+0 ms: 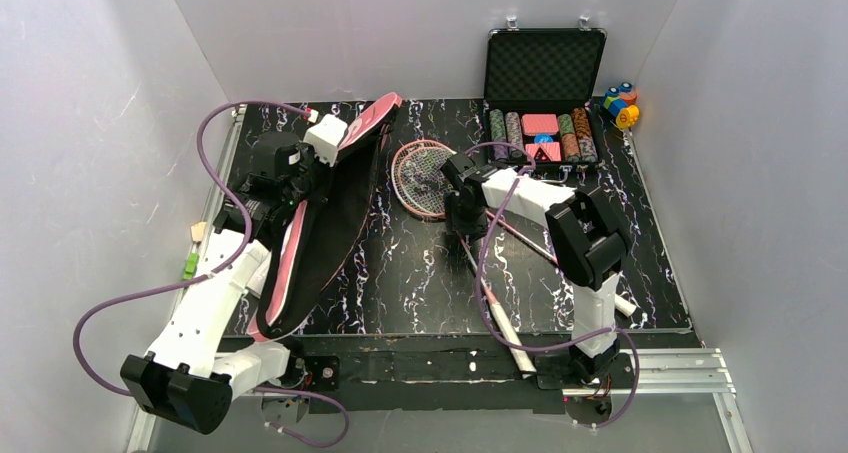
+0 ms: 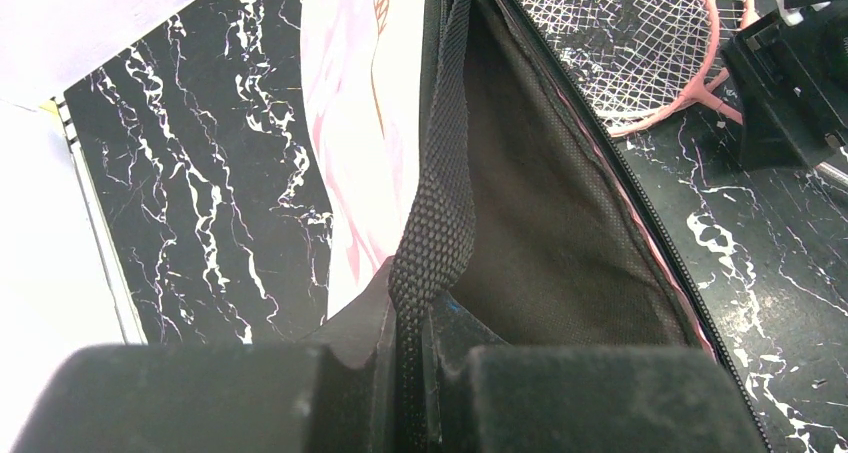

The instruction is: Pack up the badminton gear

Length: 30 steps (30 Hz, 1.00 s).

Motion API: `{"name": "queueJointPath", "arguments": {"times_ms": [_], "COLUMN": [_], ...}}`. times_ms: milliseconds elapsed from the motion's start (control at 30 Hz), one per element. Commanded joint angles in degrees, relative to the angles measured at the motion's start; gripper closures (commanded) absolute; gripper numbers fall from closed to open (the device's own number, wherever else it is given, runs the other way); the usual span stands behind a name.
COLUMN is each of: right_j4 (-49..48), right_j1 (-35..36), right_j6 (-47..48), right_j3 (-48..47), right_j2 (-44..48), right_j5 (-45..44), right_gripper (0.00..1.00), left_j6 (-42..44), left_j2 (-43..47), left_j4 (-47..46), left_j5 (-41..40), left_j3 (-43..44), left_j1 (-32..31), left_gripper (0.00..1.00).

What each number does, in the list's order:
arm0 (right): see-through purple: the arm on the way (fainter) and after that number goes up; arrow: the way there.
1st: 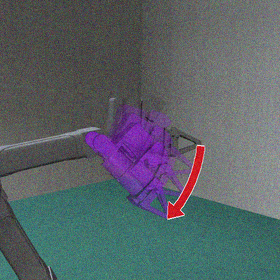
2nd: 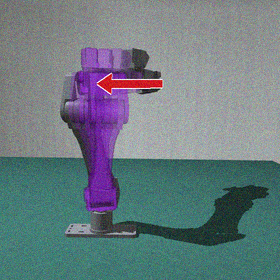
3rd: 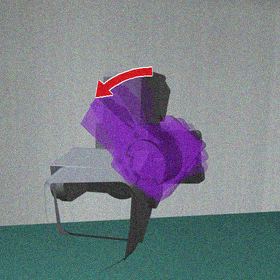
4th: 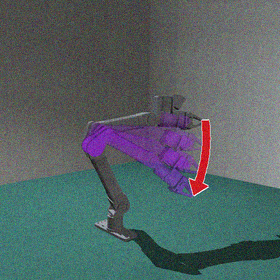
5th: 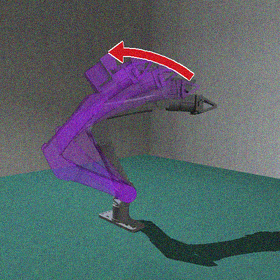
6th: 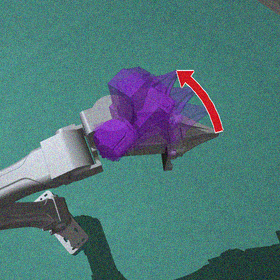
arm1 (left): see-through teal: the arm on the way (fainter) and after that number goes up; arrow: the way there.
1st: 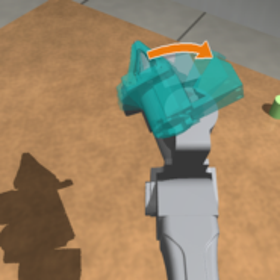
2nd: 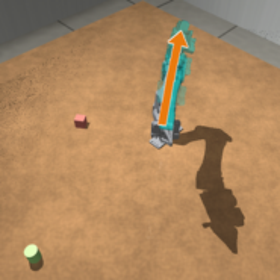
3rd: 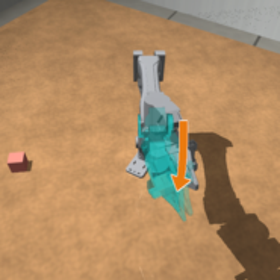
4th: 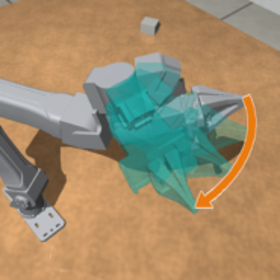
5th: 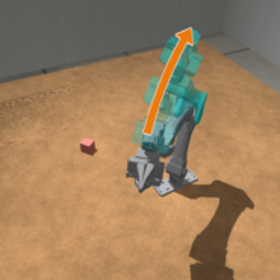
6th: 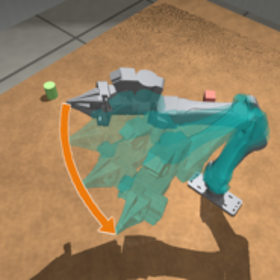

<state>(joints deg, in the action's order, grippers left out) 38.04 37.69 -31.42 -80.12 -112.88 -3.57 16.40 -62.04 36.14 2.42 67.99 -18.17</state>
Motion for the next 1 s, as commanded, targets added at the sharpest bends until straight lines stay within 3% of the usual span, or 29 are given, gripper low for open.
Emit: {"name": "queueJointPath", "arguments": {"times_ms": [0, 200, 400, 567, 767, 967], "right_j4": [-1.58, -2.44, -0.16, 0.16, 0.91, -0.74], "right_j1": [0.18, 0.24, 3.02, 3.44, 3.44, 3.43], "right_j6": [-3.4, -2.58, -0.65, 0.71, 5.68, 8.88], "right_j3": [1.62, 4.5, 3.9, 0.68, -5.66, -10.22], "right_j2": [3.26, 6.19, 3.38, 0.08, -1.39, -1.2], "right_j5": [1.52, 1.7, 0.89, -1.21, -6.6, -11.74], "right_gripper": [0.41, 0.43, 0.49, 0.66, 0.98, 0.99], "left_j6": [-0.35, -0.6, -0.59, -0.69, -0.43, -0.5], "left_j2": [2.26, 2.73, 2.59, 2.5, 2.7, 2.74], "left_j4": [-1.6, -1.5, -1.51, -1.06, -0.81, -0.8], "left_j5": [0.32, 0.44, 0.57, 0.61, 0.05, -0.04], "left_j3": [0.31, 0.09, 0.39, 1.06, 1.66, 1.73], "left_j1": [0.16, 0.22, 0.24, 0.17, 0.22, 0.19], "left_gripper": [1.0, 1.0, 1.0, 1.0, 1.0, 1.0]}}
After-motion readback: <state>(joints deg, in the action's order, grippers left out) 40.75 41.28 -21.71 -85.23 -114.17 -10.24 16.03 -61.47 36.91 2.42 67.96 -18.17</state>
